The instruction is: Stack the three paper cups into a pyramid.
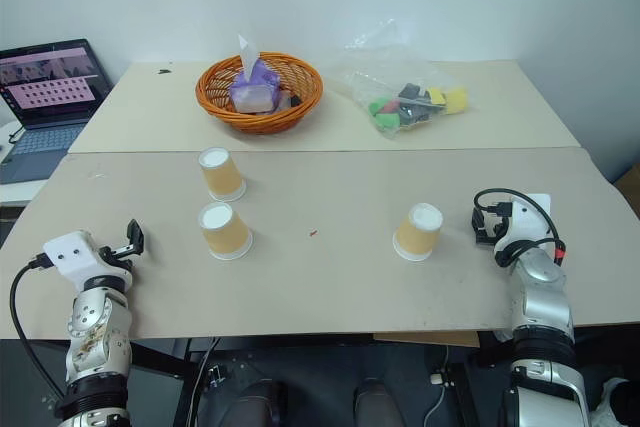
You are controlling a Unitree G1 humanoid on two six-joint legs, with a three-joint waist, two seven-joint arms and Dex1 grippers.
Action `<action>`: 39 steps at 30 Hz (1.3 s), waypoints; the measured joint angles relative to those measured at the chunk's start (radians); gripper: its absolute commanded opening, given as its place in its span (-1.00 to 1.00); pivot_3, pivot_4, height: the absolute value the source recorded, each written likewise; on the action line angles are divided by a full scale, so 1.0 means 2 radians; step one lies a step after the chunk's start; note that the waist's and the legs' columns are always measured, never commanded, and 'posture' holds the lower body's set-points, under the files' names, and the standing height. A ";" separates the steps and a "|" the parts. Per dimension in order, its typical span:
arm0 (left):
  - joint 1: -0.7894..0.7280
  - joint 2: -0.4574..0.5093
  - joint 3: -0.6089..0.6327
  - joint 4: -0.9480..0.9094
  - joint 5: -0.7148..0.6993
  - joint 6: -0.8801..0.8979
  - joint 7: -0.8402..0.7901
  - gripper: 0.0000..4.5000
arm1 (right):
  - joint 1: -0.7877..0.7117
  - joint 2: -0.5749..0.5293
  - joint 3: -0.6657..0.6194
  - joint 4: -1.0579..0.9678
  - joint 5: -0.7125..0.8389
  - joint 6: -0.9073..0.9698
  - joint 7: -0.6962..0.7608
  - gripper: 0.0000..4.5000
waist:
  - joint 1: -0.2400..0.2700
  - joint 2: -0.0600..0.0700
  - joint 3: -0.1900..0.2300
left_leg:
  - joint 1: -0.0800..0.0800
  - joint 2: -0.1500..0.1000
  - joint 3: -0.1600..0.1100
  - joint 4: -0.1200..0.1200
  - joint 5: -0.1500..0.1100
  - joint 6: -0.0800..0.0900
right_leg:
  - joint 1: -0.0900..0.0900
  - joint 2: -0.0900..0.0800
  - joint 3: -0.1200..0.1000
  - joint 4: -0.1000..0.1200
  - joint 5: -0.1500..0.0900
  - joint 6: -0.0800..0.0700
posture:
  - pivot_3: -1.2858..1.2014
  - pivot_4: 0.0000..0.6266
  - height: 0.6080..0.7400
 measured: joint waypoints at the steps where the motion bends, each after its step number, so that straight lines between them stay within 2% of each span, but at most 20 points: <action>1: 0.000 0.000 0.000 0.000 0.000 0.000 0.000 0.97 | 0.000 0.000 0.000 0.000 0.000 0.000 0.000 1.00 | 0.000 0.000 0.000 | 0.000 0.000 0.000 0.000 0.000 0.000 | 0.000 0.000 0.000 0.000 0.000 0.000 | 0.03 -0.52 1.00; 4: 0.008 0.028 0.001 -0.016 -0.040 0.044 -0.047 0.97 | -0.022 -0.009 -0.003 0.007 0.024 0.017 0.027 1.00 | -0.002 0.001 0.001 | -0.001 0.000 0.000 0.000 0.000 0.000 | -0.001 0.000 0.000 0.000 0.000 0.000 | 0.03 -0.52 1.00; 7: 0.017 0.077 0.011 -0.081 -0.094 0.109 -0.099 0.97 | -0.095 -0.073 -0.013 0.004 0.065 0.057 0.099 1.00 | -0.004 0.003 0.003 | -0.001 0.000 0.000 0.000 0.000 0.000 | -0.001 0.000 0.000 0.000 0.000 0.000 | 0.03 -0.52 1.00; 10: 0.011 0.100 0.009 -0.124 -0.115 0.139 -0.125 0.97 | -0.160 -0.105 0.000 -0.066 0.111 0.103 0.190 1.00 | -0.004 0.003 0.003 | 0.000 0.001 0.000 -0.002 0.000 0.000 | -0.001 0.001 0.000 -0.001 0.000 0.000 | 0.03 -0.52 1.00; 15: 0.005 0.104 -0.032 -0.181 -0.139 0.192 -0.165 0.97 | -0.151 -0.096 0.094 -0.225 0.197 0.209 0.325 1.00 | -0.002 0.001 0.003 | -0.002 0.001 -0.001 -0.001 0.000 0.000 | -0.001 0.000 -0.001 -0.002 0.000 0.000 | 0.03 -0.52 1.00; 19: 0.027 0.144 -0.078 -0.254 -0.158 0.236 -0.235 0.97 | -0.121 -0.097 0.181 -0.367 0.262 0.271 0.417 1.00 | 0.001 0.001 0.003 | -0.003 0.001 -0.001 -0.001 0.000 0.000 | -0.002 0.000 -0.001 -0.002 0.000 0.000 | 0.03 -0.52 1.00; 22: 0.039 0.158 -0.094 -0.287 -0.179 0.268 -0.272 0.97 | -0.121 -0.097 0.198 -0.401 0.274 0.284 0.435 1.00 | 0.002 0.001 0.003 | -0.002 0.001 -0.001 0.000 0.000 0.000 | -0.001 0.000 -0.001 -0.002 0.000 0.000 | 0.03 -0.52 1.00; 28: 0.046 0.196 -0.102 -0.305 -0.193 0.298 -0.321 0.97 | -0.119 -0.095 0.217 -0.402 0.261 0.285 0.437 1.00 | 0.000 0.001 0.003 | -0.002 0.001 -0.001 -0.001 0.000 0.000 | -0.001 0.001 -0.001 -0.002 0.000 0.000 | 0.03 -0.52 1.00; 39: -0.001 0.206 -0.134 -0.224 -0.140 0.280 -0.369 0.97 | -0.103 -0.092 0.217 -0.433 0.262 0.292 0.422 1.00 | 0.001 0.000 0.003 | -0.002 0.001 -0.001 -0.001 0.000 0.000 | -0.001 0.001 -0.001 -0.002 0.000 0.000 | 0.03 -0.52 1.00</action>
